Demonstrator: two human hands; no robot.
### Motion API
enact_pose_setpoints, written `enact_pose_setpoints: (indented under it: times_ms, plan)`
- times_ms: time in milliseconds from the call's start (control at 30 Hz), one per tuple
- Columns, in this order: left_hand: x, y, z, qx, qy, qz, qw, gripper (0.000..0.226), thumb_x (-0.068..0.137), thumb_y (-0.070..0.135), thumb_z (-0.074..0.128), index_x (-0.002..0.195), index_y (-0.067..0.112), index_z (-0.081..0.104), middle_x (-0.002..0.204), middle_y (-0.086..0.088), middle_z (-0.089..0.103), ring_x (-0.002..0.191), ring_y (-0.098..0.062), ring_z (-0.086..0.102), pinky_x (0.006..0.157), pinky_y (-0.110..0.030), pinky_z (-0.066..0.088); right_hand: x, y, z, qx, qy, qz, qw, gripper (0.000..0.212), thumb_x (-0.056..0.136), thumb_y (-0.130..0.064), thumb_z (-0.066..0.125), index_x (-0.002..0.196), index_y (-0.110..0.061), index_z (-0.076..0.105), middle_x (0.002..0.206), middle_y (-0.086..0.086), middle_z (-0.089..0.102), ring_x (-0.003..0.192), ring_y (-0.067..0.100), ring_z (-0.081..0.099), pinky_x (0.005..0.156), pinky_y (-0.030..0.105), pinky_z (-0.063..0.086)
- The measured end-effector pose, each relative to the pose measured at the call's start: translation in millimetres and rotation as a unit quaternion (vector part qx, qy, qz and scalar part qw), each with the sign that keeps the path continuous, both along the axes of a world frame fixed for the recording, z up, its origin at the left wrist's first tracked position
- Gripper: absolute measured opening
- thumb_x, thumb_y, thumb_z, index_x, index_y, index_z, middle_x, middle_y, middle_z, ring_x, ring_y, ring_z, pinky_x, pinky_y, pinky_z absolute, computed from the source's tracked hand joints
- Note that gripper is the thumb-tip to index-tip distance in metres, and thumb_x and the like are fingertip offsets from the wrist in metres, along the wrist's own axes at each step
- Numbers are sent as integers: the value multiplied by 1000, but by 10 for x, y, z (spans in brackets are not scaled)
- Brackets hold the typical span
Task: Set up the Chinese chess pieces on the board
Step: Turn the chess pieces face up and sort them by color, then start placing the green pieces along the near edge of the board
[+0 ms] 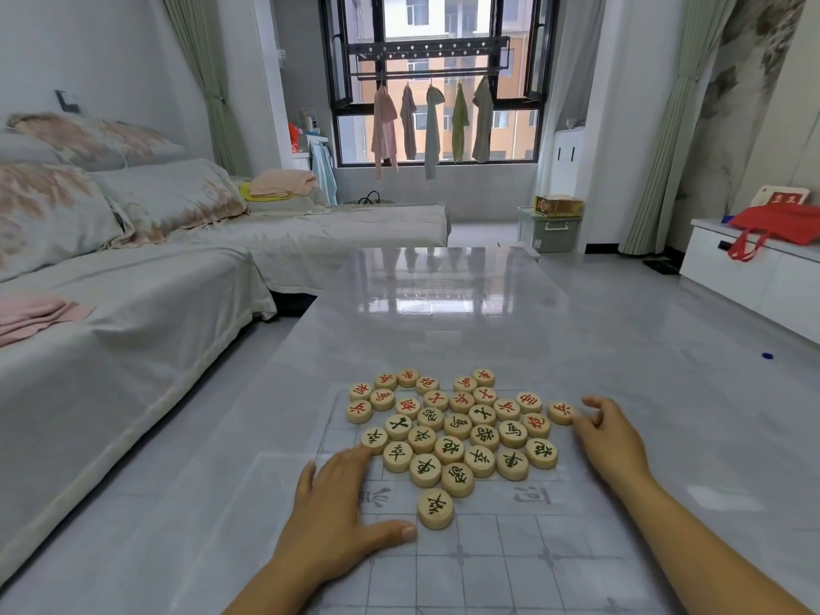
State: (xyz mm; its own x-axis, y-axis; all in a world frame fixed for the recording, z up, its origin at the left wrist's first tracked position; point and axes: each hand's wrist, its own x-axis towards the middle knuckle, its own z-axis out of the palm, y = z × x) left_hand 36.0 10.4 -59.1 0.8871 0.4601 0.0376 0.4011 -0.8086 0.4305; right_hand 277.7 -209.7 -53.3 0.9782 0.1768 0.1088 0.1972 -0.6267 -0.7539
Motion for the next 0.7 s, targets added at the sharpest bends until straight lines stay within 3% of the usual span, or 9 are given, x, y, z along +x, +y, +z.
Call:
enact_pose_setpoints:
  times_ms: [133, 233, 367, 433, 533, 633, 700]
  plan:
    - [133, -213, 22, -6, 77, 45, 996, 145, 25, 99, 22, 146, 27, -11, 158, 4, -6, 145, -14, -8, 113, -54, -13, -53, 29, 22, 8, -2, -6, 1000, 32, 88, -21, 53, 118, -10, 53, 92, 6, 55, 102, 33, 56, 91, 37, 40]
    - [302, -408, -43, 7, 79, 61, 995, 127, 53, 89, 43, 145, 25, -16, 157, -4, -13, 145, -21, -11, 113, -55, -10, -41, 5, 25, 56, -3, -8, 998, 31, 87, -17, 54, 117, -8, 53, 89, 6, 54, 89, 28, 54, 81, 36, 41]
    - [260, -124, -71, 41, -19, 84, 995, 108, 62, 80, 49, 145, 25, 7, 155, 2, 18, 141, -15, 20, 113, -41, 14, -22, -11, 7, 106, -13, 13, 994, 24, 87, -16, 55, 110, -11, 54, 80, 3, 52, 80, 24, 52, 72, 34, 38]
    - [158, 44, -81, 55, -56, 77, 994, 104, 56, 82, 35, 142, 26, 16, 149, 9, 29, 136, -11, 29, 110, -35, 20, -17, 11, -2, 99, -14, 19, 995, 19, 86, -20, 56, 105, -17, 54, 78, -1, 52, 81, 24, 52, 74, 34, 39]
    - [113, 111, -89, 67, -64, 72, 993, 107, 52, 81, 19, 142, 25, 19, 149, 8, 31, 136, -10, 28, 111, -33, 18, 0, 19, -5, 117, -19, 14, 993, 17, 85, -19, 57, 102, -16, 56, 80, -1, 54, 83, 24, 53, 76, 36, 40]
    - [133, 116, -111, 44, -65, 65, 995, 108, 51, 82, 25, 143, 26, 19, 148, 7, 31, 135, -12, 27, 111, -33, 17, 2, 3, -17, 127, -43, 27, 991, 18, 85, -15, 58, 102, -11, 60, 92, 7, 55, 83, 23, 52, 76, 35, 41]
    - [136, 110, -112, 29, -72, 67, 995, 110, 49, 83, 30, 143, 27, 18, 147, 7, 31, 135, -12, 26, 112, -33, 16, -23, 44, -13, 92, -95, 57, 990, 9, 85, -15, 61, 93, -17, 60, 96, 8, 54, 78, 18, 51, 77, 36, 43]
